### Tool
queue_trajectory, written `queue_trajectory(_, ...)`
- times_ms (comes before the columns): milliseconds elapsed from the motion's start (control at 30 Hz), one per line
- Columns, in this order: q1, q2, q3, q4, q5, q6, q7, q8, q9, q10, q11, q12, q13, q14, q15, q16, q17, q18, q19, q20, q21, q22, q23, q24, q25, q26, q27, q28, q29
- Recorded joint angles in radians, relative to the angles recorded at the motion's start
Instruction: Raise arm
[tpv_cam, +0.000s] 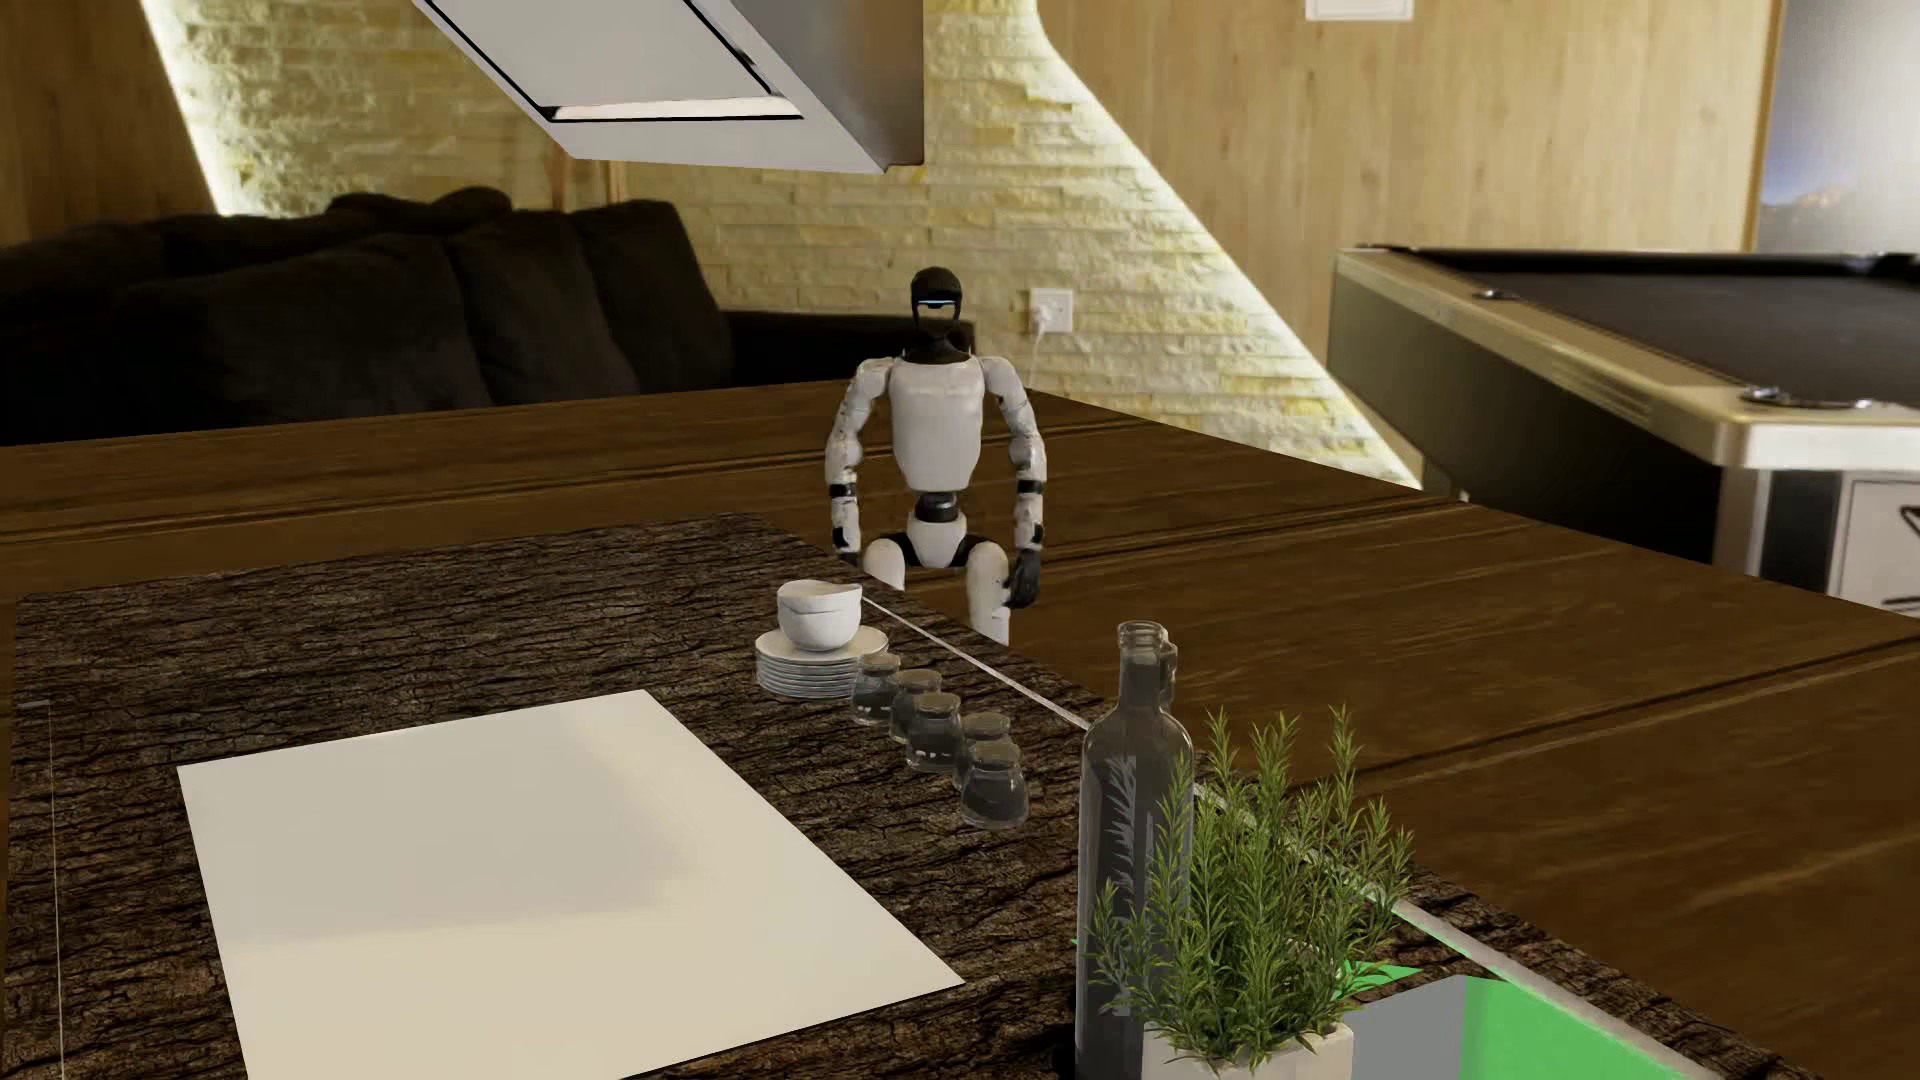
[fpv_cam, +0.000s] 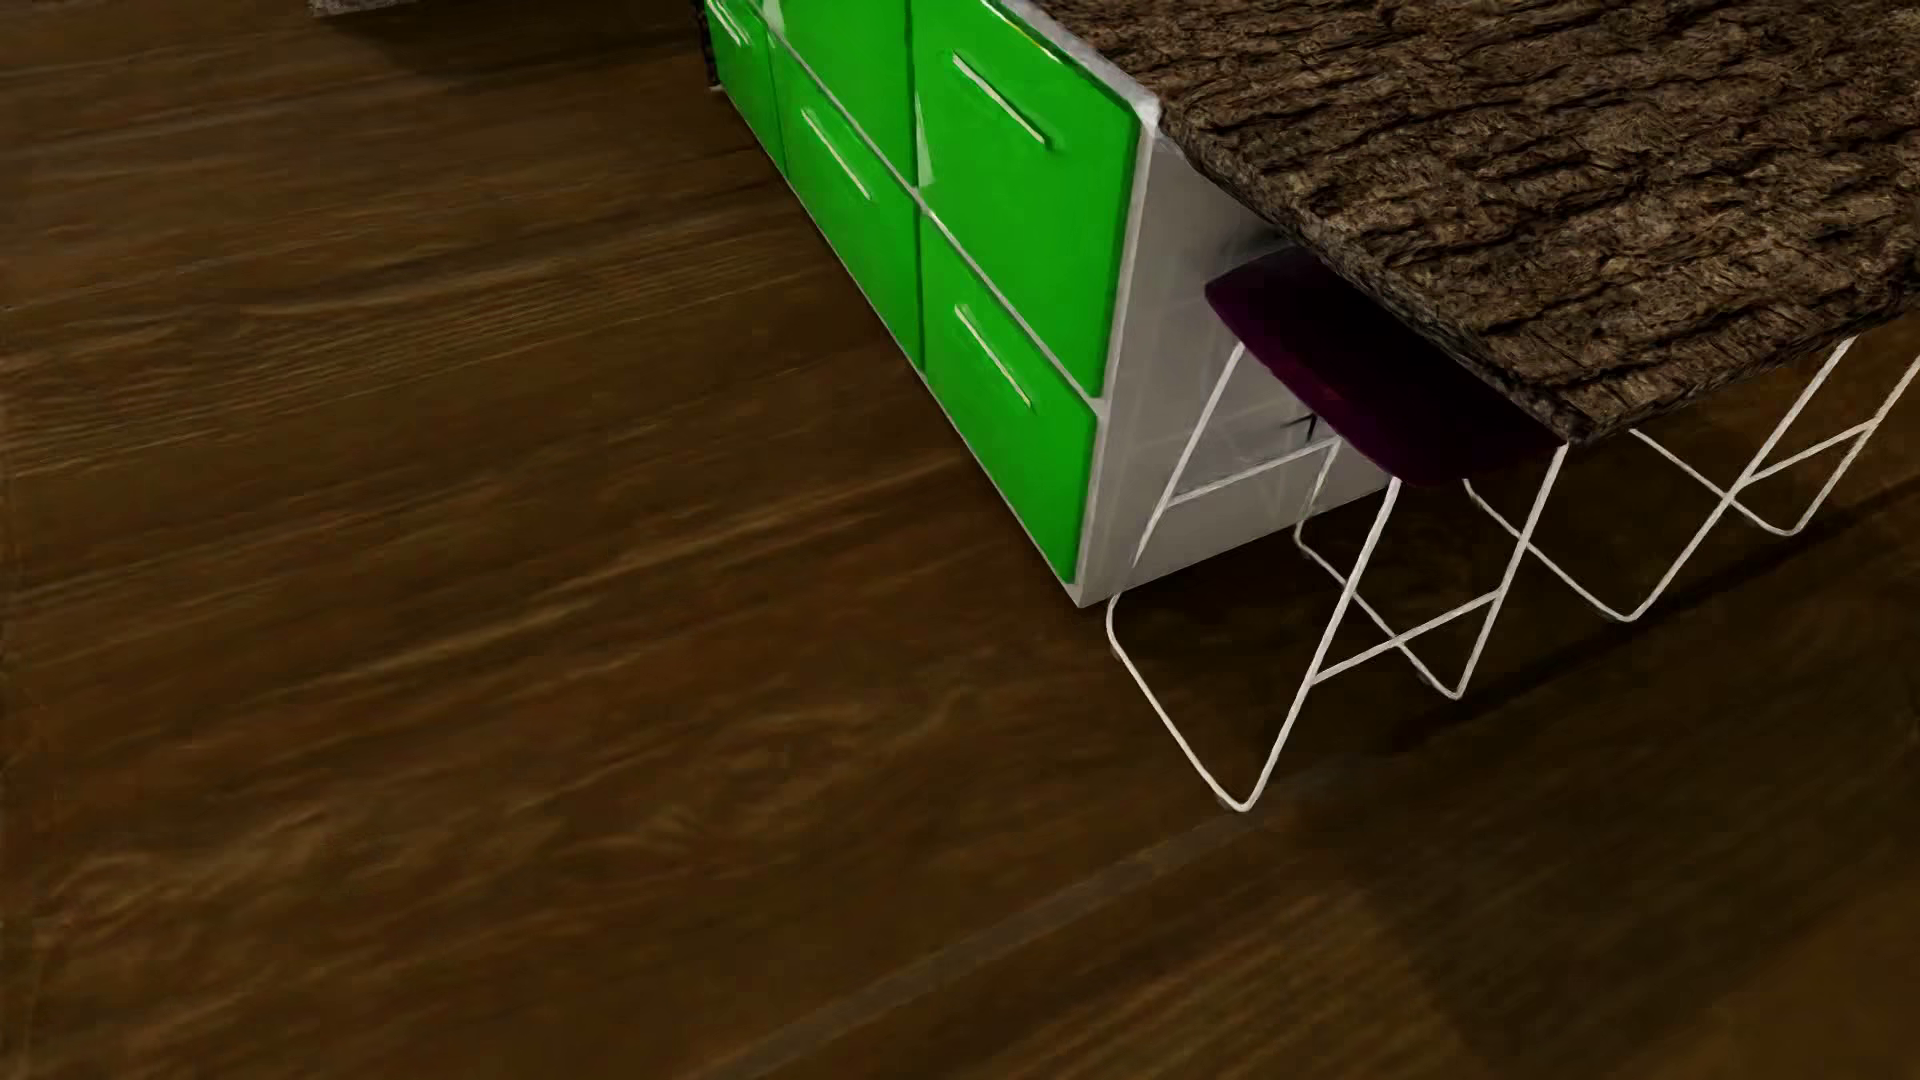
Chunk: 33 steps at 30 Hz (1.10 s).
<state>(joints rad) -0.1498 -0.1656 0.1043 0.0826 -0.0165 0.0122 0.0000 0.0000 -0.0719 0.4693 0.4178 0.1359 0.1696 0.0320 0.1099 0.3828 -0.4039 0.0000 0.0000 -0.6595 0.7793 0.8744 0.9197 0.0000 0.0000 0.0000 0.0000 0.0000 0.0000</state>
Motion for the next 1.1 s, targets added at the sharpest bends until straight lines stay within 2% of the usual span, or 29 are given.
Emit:
queue_trajectory(67, 0.002, -0.007, -0.002, -0.001, -0.001, 0.0, 0.0, 0.0, 0.01, 0.007, -0.001, -0.018, -0.036, -0.012, 0.031, 0.01, -0.025, 0.0, 0.0, 0.041, -0.039, -0.105, -0.123, 0.0, 0.0, 0.0, 0.0, 0.0, 0.0)
queue_trajectory(167, -0.005, -0.016, -0.013, 0.001, 0.001, -0.003, 0.0, 0.0, 0.019, 0.017, 0.001, -0.165, -0.217, -0.013, 0.057, 0.066, -0.091, 0.0, 0.0, 0.231, -0.175, -0.447, -0.459, 0.0, 0.0, 0.0, 0.0, 0.0, 0.0)
queue_trajectory(233, -0.017, -0.027, -0.011, 0.005, 0.004, -0.011, 0.0, 0.0, 0.012, 0.019, 0.0, -0.376, -0.438, -0.008, 0.053, 0.111, -0.131, 0.0, 0.0, 0.373, -0.266, -0.656, -0.667, 0.0, 0.0, 0.0, 0.0, 0.0, 0.0)
queue_trajectory(267, 0.022, 0.012, -0.013, 0.02, 0.012, 0.004, 0.0, 0.0, 0.039, 0.03, -0.002, -0.491, -0.59, -0.011, 0.033, 0.132, -0.17, 0.0, 0.0, 0.425, -0.256, -0.742, -0.732, 0.0, 0.0, 0.0, 0.0, 0.0, 0.0)
queue_trajectory(400, 0.042, 0.021, -0.006, 0.023, 0.019, -0.004, 0.0, 0.0, 0.038, 0.022, -0.008, -0.986, -1.113, -0.005, 0.024, 0.206, -0.218, 0.0, 0.0, 0.6, -0.388, -0.914, -0.875, 0.0, 0.0, 0.0, 0.0, 0.0, 0.0)
queue_trajectory(500, 0.052, 0.031, -0.01, 0.024, 0.021, -0.012, 0.0, 0.0, 0.021, 0.016, -0.012, -1.209, -1.338, 0.001, 0.009, 0.239, -0.24, 0.0, 0.0, 0.684, -0.507, -1.018, -0.99, 0.0, 0.0, 0.0, 0.0, 0.0, 0.0)
queue_trajectory(600, 0.063, 0.041, -0.023, 0.025, 0.021, -0.02, 0.0, 0.0, -0.005, 0.008, -0.015, -1.275, -1.408, 0.01, -0.007, 0.259, -0.265, 0.0, 0.0, 0.748, -0.585, -1.11, -1.116, 0.0, 0.0, 0.0, 0.0, 0.0, 0.0)
queue_trajectory(700, 0.077, 0.054, -0.041, 0.028, 0.025, -0.026, 0.0, 0.0, -0.017, 0.003, -0.016, -1.259, -1.404, 0.018, -0.014, 0.279, -0.291, 0.0, 0.0, 0.774, -0.586, -1.165, -1.175, 0.0, 0.0, 0.0, 0.0, 0.0, 0.0)
queue_trajectory(1100, 0.068, 0.033, -0.036, 0.038, 0.036, -0.017, 0.0, 0.0, -0.021, -0.001, -0.016, -1.234, -1.369, 0.027, -0.005, 0.283, -0.299, 0.0, 0.0, 0.777, -0.579, -1.102, -1.121, 0.0, 0.0, 0.0, 0.0, 0.0, 0.0)
